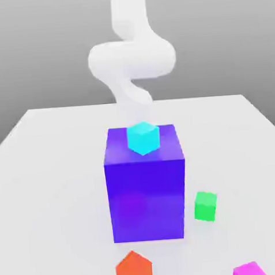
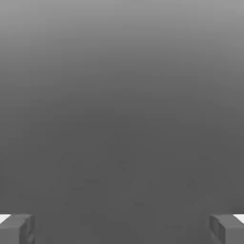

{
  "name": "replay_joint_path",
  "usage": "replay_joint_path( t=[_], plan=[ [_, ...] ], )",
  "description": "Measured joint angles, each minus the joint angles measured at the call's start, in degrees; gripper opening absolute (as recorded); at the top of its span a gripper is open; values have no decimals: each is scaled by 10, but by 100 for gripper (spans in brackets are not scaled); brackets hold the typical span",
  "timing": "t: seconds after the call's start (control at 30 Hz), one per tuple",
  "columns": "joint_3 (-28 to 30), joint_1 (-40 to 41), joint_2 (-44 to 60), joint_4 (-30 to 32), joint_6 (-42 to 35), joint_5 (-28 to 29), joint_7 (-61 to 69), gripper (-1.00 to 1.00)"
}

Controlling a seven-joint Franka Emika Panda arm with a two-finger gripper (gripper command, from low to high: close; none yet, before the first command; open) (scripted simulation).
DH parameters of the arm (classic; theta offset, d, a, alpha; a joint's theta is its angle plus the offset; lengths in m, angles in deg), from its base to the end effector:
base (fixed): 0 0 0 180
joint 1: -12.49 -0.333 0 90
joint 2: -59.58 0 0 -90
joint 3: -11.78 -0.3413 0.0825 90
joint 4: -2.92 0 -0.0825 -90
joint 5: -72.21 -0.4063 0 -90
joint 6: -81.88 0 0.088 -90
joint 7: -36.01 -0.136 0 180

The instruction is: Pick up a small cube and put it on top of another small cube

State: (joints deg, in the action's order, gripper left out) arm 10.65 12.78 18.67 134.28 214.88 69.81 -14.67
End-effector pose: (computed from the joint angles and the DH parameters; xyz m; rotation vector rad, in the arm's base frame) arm 0.4025 0.0101 0.6835 -2.3931 1.1358 -0.9134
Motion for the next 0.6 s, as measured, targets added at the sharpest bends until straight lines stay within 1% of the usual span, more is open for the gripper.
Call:
replay_joint_path(
  t=[0.17, 0.33, 0.47, 0.6],
  plan=[
    [-32, 9, 101, -9, 24, -41, -106, 0],
    [-71, 18, 197, -17, 48, -61, -222, 0],
    [-104, 22, 275, -24, 68, -59, -329, 0],
    [-129, 18, 355, -30, 90, -37, -448, 0]
  ],
)
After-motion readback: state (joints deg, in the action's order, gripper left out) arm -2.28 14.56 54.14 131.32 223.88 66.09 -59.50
